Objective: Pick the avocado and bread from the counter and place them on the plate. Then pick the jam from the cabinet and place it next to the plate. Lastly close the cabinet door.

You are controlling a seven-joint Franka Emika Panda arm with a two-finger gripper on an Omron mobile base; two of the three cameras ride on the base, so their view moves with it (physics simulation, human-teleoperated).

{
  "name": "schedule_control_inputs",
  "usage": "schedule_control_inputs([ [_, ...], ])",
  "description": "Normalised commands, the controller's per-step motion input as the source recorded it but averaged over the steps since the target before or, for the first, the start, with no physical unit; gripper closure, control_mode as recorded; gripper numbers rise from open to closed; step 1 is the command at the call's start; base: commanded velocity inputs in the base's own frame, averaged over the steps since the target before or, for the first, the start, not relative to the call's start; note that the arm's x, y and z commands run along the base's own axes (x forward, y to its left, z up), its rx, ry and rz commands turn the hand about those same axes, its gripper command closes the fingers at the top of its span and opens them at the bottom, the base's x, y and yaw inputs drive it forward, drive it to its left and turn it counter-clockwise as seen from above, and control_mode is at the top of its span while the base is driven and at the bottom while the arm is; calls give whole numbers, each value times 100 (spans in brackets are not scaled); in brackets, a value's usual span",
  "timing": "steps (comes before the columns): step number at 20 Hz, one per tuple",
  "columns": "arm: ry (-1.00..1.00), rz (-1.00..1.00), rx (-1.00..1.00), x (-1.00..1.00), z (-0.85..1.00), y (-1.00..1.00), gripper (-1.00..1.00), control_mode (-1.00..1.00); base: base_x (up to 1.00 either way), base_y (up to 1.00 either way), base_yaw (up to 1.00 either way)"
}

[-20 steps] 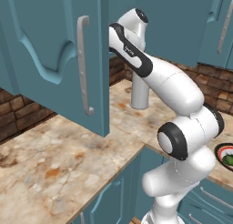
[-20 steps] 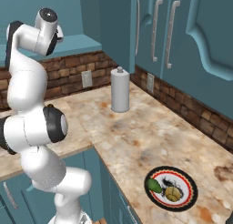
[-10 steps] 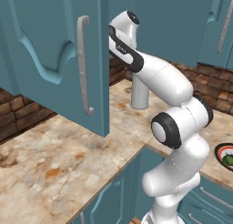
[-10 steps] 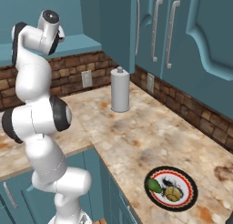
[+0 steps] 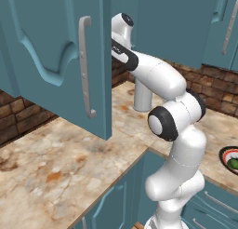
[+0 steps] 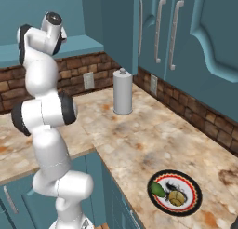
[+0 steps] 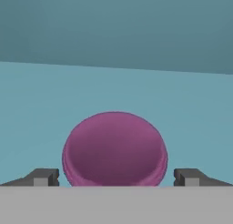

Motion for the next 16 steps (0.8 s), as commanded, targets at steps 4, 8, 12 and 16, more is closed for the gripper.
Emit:
schedule_control_inputs([
  [4, 1, 0, 0, 37, -7, 18, -100, -100, 0, 0, 0],
  [8, 1, 0, -1, 28, -7, 18, 100, -100, 0, 0, 0],
  [12, 0, 0, 0, 2, 0, 2, 100, -100, 0, 0, 0],
  [16, 0, 0, 0, -1, 4, 0, 100, -100, 0, 0, 0],
])
